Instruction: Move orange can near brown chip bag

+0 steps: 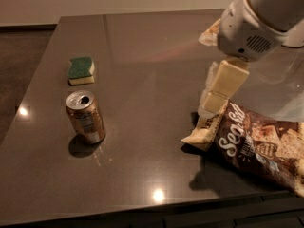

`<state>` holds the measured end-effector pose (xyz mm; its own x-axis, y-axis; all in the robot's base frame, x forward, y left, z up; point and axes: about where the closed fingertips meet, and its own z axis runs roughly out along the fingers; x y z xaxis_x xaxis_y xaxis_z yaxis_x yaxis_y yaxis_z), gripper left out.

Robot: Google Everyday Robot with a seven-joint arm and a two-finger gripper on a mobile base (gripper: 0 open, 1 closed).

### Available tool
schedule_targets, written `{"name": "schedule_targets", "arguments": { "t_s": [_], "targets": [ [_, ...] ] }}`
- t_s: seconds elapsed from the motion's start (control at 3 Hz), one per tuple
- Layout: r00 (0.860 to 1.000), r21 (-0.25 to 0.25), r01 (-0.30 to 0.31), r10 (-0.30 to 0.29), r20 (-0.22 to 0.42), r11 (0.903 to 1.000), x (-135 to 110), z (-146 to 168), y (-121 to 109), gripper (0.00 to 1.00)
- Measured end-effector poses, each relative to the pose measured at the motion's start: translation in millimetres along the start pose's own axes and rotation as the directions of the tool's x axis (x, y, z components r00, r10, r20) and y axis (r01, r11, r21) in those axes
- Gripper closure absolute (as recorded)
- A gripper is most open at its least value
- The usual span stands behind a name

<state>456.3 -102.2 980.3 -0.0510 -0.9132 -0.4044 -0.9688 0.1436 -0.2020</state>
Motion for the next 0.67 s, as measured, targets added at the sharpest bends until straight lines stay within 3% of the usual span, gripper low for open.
{"name": "schedule_targets", "arguments": {
  "t_s": [0.67],
  "targets": [
    [0.982,-0.052,0.094,-0.084,0.17,0.9942,-90,59,15,0.0]
  ]
}}
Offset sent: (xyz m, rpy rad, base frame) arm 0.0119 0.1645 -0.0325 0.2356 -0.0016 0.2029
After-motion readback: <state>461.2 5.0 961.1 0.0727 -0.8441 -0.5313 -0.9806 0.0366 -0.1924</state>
